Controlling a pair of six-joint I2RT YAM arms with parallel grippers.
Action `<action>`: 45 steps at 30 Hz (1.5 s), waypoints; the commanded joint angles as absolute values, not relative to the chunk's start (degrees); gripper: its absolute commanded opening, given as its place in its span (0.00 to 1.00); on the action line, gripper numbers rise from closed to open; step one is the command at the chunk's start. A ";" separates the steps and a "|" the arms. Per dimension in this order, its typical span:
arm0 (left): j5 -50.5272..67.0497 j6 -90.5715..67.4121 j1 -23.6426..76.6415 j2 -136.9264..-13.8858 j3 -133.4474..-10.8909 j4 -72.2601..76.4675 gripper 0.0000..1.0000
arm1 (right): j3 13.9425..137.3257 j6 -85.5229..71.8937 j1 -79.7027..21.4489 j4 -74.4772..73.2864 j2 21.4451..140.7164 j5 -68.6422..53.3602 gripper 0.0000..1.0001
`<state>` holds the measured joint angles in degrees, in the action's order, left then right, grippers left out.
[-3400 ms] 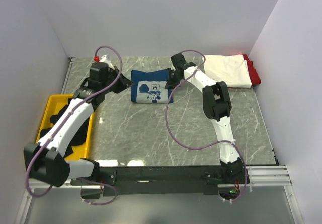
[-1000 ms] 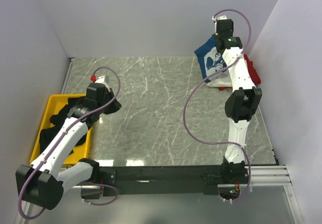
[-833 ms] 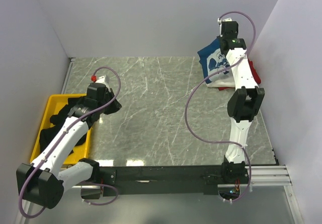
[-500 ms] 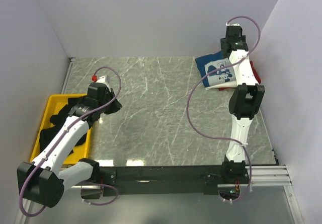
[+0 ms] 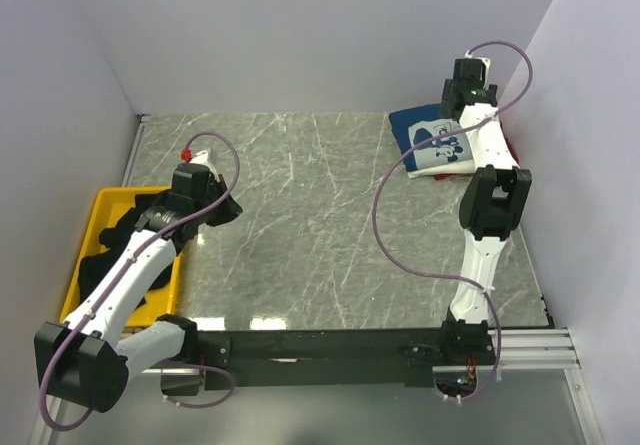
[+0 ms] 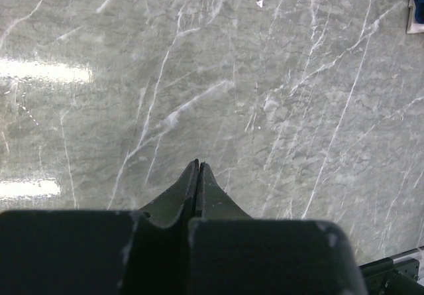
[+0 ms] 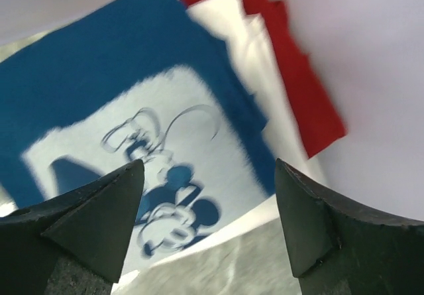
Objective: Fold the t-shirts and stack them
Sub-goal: Neatly place the folded tshirt to the corner, then reset both grippers
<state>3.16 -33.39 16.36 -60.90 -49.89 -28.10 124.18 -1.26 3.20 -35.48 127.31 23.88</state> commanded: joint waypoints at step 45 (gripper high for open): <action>4.04 -31.82 13.80 -52.12 -48.60 -25.23 0.01 | 43.60 -31.64 -23.82 -16.79 52.29 -2.19 0.91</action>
